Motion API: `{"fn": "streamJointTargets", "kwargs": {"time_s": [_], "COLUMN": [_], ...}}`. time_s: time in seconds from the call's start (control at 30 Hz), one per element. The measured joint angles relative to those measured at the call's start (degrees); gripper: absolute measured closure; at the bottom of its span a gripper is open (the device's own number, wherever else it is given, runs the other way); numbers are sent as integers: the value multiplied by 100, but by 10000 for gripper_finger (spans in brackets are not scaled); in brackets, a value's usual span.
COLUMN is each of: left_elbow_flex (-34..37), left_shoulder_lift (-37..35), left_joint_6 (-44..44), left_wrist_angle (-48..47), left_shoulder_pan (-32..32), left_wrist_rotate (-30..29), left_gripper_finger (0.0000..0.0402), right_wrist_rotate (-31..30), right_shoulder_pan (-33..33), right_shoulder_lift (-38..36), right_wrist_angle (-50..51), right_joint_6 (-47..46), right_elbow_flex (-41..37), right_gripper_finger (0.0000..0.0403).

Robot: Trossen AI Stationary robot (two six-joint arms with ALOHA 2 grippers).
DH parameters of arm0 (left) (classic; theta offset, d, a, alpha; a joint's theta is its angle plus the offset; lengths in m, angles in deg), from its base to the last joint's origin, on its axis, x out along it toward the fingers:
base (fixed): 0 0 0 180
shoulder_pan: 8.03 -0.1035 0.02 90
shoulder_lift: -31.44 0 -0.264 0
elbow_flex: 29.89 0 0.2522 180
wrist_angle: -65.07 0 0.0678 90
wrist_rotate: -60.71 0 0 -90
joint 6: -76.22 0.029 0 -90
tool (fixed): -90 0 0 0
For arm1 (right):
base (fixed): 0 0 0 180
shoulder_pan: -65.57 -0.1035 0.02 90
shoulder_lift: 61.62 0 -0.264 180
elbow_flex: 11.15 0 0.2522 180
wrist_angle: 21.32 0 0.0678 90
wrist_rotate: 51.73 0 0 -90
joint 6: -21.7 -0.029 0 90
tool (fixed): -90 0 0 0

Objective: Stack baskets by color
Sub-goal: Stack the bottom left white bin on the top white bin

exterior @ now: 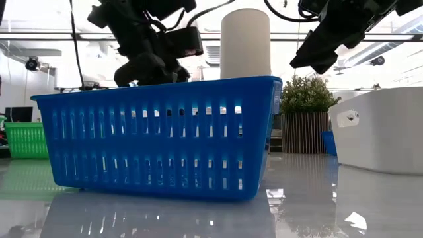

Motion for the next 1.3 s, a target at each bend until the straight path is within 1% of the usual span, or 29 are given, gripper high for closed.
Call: {"fn": "streamJointTargets", "kwargs": {"time_s": [0.17, 0.33, 0.43, 0.53, 0.73, 0.8, 0.93, 1.03, 1.17, 1.3], "left_elbow_flex": [56, 337, 379, 378, 472, 482, 483, 448, 378, 360], "left_shoulder_lift": [24, 88, 93, 83, 92, 92, 78, -78, -588, -1414], "left_joint_6": [-1, -6, 13, 10, -7, -9, 32, 126, 475, 1175], "left_wrist_angle": [54, 318, 411, 499, 453, 454, 449, 297, -247, -1054], "left_shoulder_pan": [-44, -163, -181, -186, -256, -263, -261, -222, -158, -163], "left_wrist_rotate": [8, -1, -17, -12, 14, 15, 15, 78, 93, 107], "left_gripper_finger": [211, 211, 223, 262, 370, 393, 398, 400, 401, 401], "right_wrist_rotate": [0, 0, 0, 0, 0, 0, 0, 0, 0, 0], "right_shoulder_pan": [0, 0, 0, 0, 0, 0, 0, 0, 0, 0], "right_shoulder_lift": [-1, -2, 0, 0, 2, 2, 4, 7, 7, 7], "right_wrist_angle": [28, 28, 30, 30, 30, 30, 30, 30, 31, 37], "right_joint_6": [35, 42, 42, 42, 42, 44, 44, 44, 44, 44], "right_elbow_flex": [0, -2, -2, -4, -4, -4, -4, -4, -4, -7], "right_gripper_finger": [281, 280, 280, 282, 279, 278, 278, 277, 277, 277]}}
